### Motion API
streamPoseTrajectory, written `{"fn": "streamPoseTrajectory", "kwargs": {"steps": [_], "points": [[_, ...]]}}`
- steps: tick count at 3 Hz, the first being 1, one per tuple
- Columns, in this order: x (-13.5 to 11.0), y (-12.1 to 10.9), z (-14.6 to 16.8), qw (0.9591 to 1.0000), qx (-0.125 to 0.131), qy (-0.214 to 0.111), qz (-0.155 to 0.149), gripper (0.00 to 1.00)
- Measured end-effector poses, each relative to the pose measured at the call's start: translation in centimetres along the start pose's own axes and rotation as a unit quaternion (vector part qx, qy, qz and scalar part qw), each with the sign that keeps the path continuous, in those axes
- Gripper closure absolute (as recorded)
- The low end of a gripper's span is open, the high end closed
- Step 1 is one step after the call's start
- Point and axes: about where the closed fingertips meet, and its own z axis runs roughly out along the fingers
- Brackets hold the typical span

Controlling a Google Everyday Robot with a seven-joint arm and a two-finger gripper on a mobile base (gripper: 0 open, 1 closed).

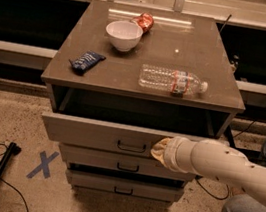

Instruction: Close top drawer

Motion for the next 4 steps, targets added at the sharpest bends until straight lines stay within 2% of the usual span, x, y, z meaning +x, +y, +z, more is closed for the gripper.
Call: {"fn": "streamPoseTrajectory", "kwargs": {"steps": [1,2,3,4], "points": [[-0.5,-2.2,1.4,0.9996,0.029,0.0,-0.002,1.0],[-0.9,-3.9,2.7,0.9989,0.045,-0.008,0.003,1.0],[-1.2,-4.6,3.6,0.9989,0.041,-0.022,0.001,1.0],[-1.2,-4.5,3.6,0.9989,0.041,-0.022,0.001,1.0]]}}
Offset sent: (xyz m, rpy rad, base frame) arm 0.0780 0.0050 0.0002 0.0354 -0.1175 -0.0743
